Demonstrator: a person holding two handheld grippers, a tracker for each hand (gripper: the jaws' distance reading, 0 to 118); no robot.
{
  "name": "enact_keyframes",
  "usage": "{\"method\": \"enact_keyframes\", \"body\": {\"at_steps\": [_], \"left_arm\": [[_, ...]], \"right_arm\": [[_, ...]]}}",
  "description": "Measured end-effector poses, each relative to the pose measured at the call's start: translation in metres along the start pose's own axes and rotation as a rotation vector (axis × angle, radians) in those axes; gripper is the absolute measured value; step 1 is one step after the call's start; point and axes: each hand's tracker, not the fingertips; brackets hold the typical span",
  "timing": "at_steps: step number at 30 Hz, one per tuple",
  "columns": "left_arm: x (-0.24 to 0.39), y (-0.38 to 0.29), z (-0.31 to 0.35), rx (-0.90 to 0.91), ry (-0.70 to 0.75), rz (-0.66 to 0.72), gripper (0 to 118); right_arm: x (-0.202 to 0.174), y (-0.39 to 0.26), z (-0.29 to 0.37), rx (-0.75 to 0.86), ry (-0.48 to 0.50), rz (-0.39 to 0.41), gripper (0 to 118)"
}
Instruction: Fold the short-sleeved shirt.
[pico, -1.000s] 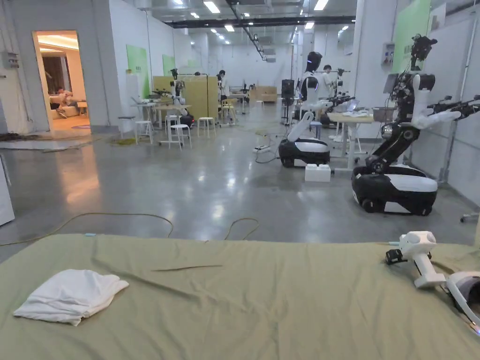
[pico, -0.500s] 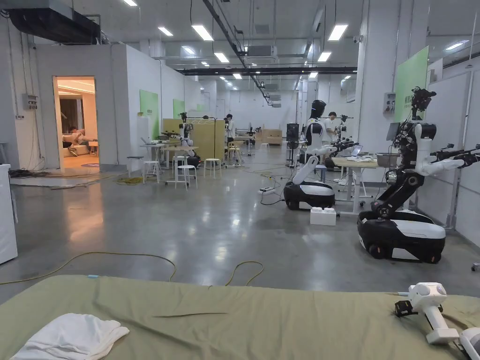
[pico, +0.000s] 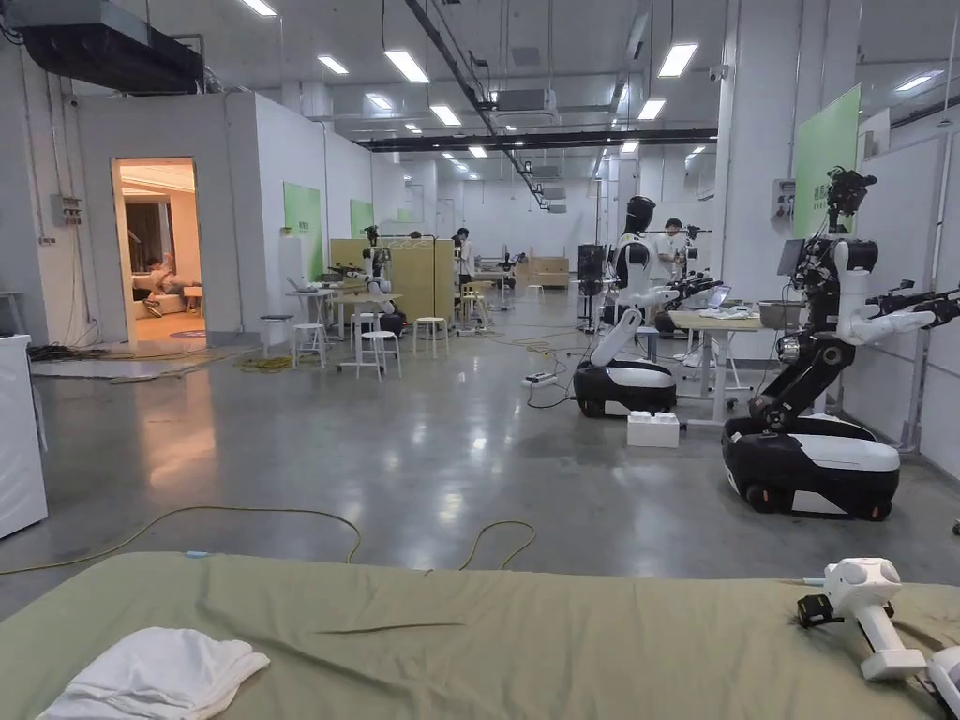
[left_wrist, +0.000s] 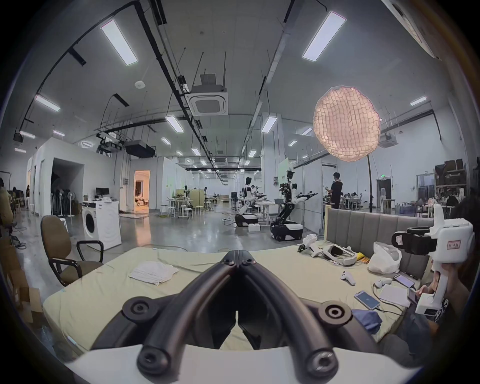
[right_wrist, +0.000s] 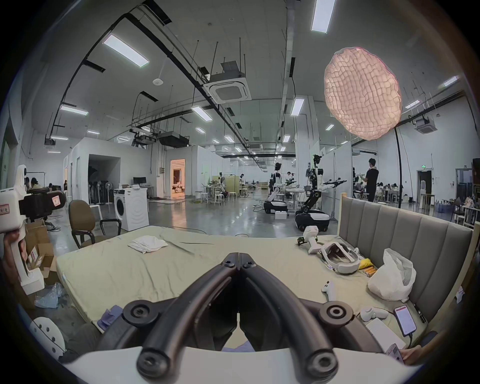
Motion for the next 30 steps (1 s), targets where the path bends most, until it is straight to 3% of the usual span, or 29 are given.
{"method": "enact_keyframes", "body": {"at_steps": [6, 8, 9, 11, 12, 16, 20, 26, 30], "left_arm": [[-0.027, -0.024, -0.017, -0.111, -0.03, 0.13, 0], [-0.056, -0.05, -0.034, -0.205, -0.146, 0.251, 1], [-0.068, -0.064, -0.043, -0.285, -0.196, 0.321, 19], [-0.1, -0.107, -0.062, -0.49, -0.155, 0.46, 77], [-0.111, -0.126, -0.067, -0.562, -0.154, 0.504, 98], [-0.128, -0.195, -0.07, -0.767, -0.112, 0.561, 99], [-0.163, -0.264, -0.072, -0.838, -0.065, 0.818, 99], [-0.18, -0.315, -0.076, -0.787, 0.039, 1.012, 99], [-0.144, -0.309, -0.08, -0.743, -0.026, 1.113, 97]], "right_arm": [[-0.004, -0.011, -0.001, -0.042, 0.02, 0.007, 0], [-0.003, -0.016, -0.002, -0.07, 0.029, -0.006, 0], [-0.002, -0.019, -0.002, -0.086, 0.038, -0.017, 0], [0.0, -0.024, -0.001, -0.132, 0.054, -0.042, 0], [0.0, -0.027, 0.001, -0.143, 0.055, -0.047, 0], [0.005, -0.043, 0.009, -0.215, 0.053, -0.09, 0], [0.008, -0.051, 0.018, -0.243, 0.055, -0.114, 0], [0.009, -0.054, 0.023, -0.265, 0.031, -0.127, 0], [0.01, -0.059, 0.021, -0.287, 0.034, -0.175, 0]]}}
